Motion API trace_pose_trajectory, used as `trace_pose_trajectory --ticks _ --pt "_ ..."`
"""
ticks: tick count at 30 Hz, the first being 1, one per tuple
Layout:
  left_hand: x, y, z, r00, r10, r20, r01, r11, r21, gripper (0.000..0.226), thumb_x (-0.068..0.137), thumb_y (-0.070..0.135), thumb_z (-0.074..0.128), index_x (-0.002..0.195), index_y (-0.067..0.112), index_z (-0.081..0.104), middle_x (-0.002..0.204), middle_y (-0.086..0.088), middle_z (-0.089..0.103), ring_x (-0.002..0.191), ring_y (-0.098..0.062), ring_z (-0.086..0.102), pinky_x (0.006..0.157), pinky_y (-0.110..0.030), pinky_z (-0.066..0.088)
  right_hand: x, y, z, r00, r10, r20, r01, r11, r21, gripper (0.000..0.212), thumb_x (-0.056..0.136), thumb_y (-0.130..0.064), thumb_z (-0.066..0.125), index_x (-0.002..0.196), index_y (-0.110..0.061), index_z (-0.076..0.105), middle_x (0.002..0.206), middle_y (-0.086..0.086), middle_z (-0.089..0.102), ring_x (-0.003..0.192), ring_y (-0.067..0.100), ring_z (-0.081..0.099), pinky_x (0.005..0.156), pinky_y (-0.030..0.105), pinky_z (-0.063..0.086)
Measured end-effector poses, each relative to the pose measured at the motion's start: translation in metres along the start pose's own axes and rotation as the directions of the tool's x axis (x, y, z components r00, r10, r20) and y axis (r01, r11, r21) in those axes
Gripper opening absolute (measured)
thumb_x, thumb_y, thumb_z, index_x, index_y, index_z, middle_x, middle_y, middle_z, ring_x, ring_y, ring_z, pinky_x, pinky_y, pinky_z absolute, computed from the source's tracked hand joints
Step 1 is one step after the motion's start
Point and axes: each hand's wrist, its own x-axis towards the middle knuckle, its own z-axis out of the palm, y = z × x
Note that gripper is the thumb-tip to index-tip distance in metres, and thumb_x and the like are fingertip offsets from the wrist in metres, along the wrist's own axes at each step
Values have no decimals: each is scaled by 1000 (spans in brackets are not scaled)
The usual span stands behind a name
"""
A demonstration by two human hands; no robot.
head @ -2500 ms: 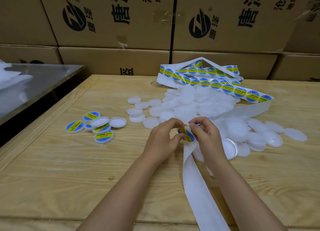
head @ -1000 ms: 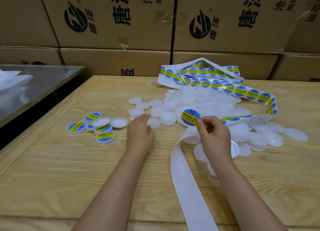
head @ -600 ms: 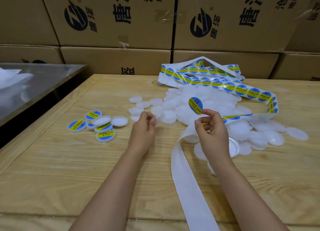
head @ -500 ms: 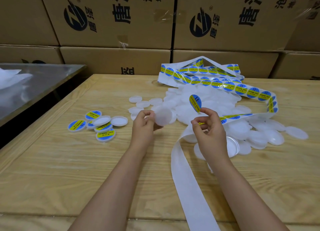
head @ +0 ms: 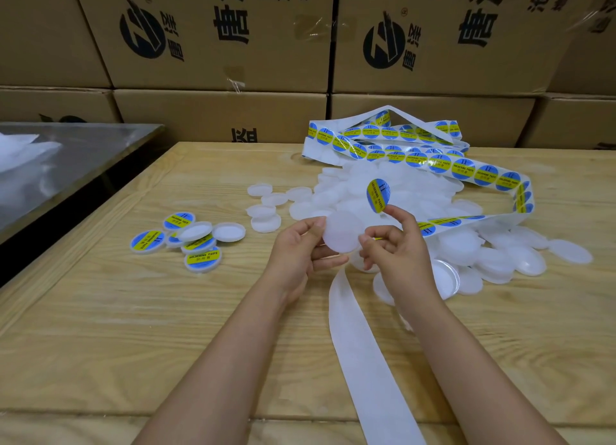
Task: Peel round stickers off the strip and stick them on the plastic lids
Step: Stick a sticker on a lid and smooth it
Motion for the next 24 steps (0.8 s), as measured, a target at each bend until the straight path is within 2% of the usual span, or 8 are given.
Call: trace_pose_trajectory --ticks 4,7,9,12,14,16,21,24 --pt "0 -2 1 997 -42 70 46 998 -53 25 97 17 44 108 2 61 95 -14 72 84 -28 71 66 -31 59 1 0 -1 1000 2 -20 -3 1000 -6 45 86 1 59 118 -26 43 84 0 59 53 10 59 51 22 49" --pt "1 -3 0 998 -51 32 52 998 -33 24 97 16 45 100 -1 62 90 -12 73 82 -26 72 63 -29 59 0 2 0 996 -66 -66 59 992 -108 39 87 -12 63 114 -33 45 90 -4 62 62 13 59 58 26 49" --pt "0 -3 1 999 -54 -1 54 999 -3 24 97 16 46 96 -1 63 85 -9 74 78 -23 72 59 -27 58 1 1 -1 977 -129 -171 106 985 -138 24 88 -22 64 101 -38 51 90 -9 62 68 14 56 65 32 49" --pt "0 -4 2 997 -80 -18 80 997 21 23 96 17 48 97 -1 63 83 -10 73 74 -22 72 57 -27 58 5 -3 -7 955 -59 -290 54 998 -25 12 89 -26 62 79 -32 60 63 -11 58 53 10 49 58 28 43" --pt "1 -4 3 995 -92 -23 93 995 26 23 96 18 49 96 0 64 81 -9 73 72 -21 72 55 -26 57 7 -5 -10 965 49 -258 -31 997 74 14 88 -24 63 75 -26 64 60 -6 58 48 9 48 54 24 43" --pt "0 -4 2 994 -102 -23 103 994 37 22 95 17 50 95 1 65 81 -9 74 72 -21 72 54 -25 57 9 -4 -12 976 113 -184 -92 989 116 11 88 -20 64 77 -18 66 74 2 61 54 8 52 53 23 45" --pt "-1 -5 2 994 -104 11 104 993 53 23 96 16 49 91 3 67 84 -11 74 77 -23 72 57 -25 57 10 1 -15 982 177 -63 -175 984 30 17 86 -15 65 70 -12 68 74 5 63 61 15 54 61 30 44" --pt "-2 -5 2 994 -106 32 103 993 65 25 97 17 49 89 4 69 85 -13 74 78 -24 72 58 -25 57 11 2 -16 981 195 -16 -196 981 -10 17 87 -14 64 72 -7 69 77 9 64 66 19 55 62 29 45"
